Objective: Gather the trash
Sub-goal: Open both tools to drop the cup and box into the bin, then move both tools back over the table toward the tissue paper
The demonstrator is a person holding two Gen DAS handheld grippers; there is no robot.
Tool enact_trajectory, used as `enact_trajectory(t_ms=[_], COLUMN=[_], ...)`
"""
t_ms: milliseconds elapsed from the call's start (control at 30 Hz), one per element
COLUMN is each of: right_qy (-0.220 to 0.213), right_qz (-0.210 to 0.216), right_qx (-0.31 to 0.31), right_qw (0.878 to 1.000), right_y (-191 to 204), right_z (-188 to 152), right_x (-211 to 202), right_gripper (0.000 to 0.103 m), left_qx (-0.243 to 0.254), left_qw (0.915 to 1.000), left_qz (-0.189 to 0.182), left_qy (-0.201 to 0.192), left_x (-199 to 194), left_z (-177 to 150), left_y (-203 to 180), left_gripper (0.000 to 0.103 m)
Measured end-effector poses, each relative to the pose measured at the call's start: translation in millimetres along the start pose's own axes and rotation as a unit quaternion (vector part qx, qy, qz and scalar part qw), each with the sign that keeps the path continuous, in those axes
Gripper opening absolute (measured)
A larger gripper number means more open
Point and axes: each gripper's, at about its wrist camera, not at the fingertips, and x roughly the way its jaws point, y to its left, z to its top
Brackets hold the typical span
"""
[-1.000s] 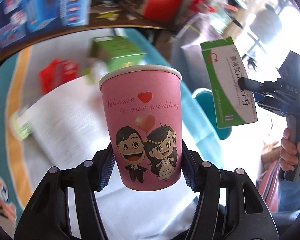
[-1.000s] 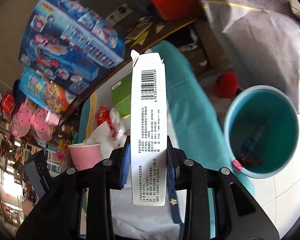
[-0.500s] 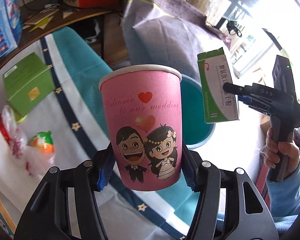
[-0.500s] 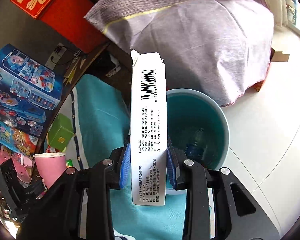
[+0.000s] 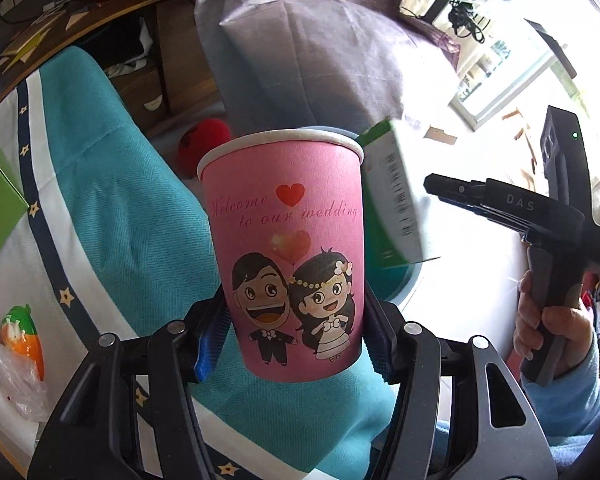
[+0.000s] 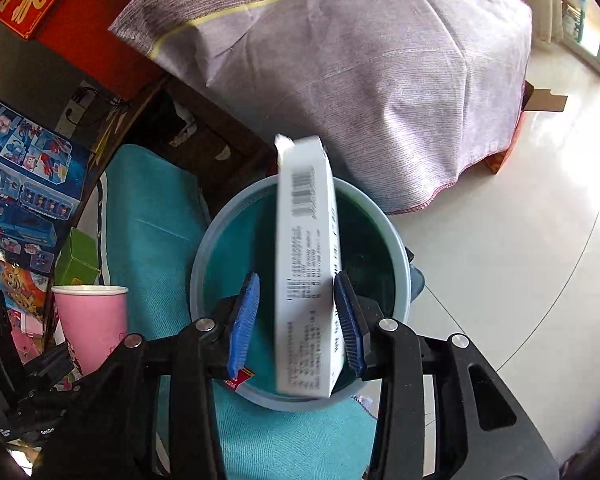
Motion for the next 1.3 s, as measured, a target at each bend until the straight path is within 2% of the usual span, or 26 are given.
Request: enact_trajectory(t_ms=[133,400,600,767,800,867,900,933,1200,1300], right_qy=[0.004,0.003,0.003,0.001,0.001,0.002,0.003,0.004,0.01,0.009], right_qz=[0.005,0.01,0.007,0.007,0.006,0.005,0.006,0.006,0.0,-0.004], right_qx=[-0.007,-0.002,0.009,0.017,0.018,0.02,0.022,0.022,0.024,0.022], right_qw=[1.0,1.0,1.0,1.0,1.0,1.0,1.0,1.0,1.0,1.0], right_y=[3,-2,-11,-16,-17,-17,-17,-16,-11,-7], right_z=[2,5,5,5,4,4,4,4,1,0], right_x=[2,-1,-4,-7,-8,-7,-7,-6,-4,-5], right_gripper=[0.047,0.067,0.073,0.074,0.074,0.074,0.074,0.075,0.075,0.079], left_qx=[-0.002,-0.012,-0.005,0.006,0.009,0.009,0.007,0.005,-0.006,-0.007], left_qw=[1.0,0.9998,0.9997,0.9994,0.9993,0.9993,0.9993,0.9993,0.9995,0.9995], left_qz=[0.001,0.003,0.001,0.006,0.01,0.019,0.025,0.029,0.028,0.027], left_qy=[0.005,0.015,0.023,0.033,0.034,0.032,0.028,0.023,0.014,0.013], left_x=[7,17,26,34,35,35,34,32,25,24], left_z=[2,4,6,8,8,9,9,9,5,4], left_y=[0,2,-5,-11,-13,-13,-12,-10,-2,0], left_gripper=[0.06,0.06,0.06,0.061,0.064,0.075,0.084,0.088,0.093,0.094])
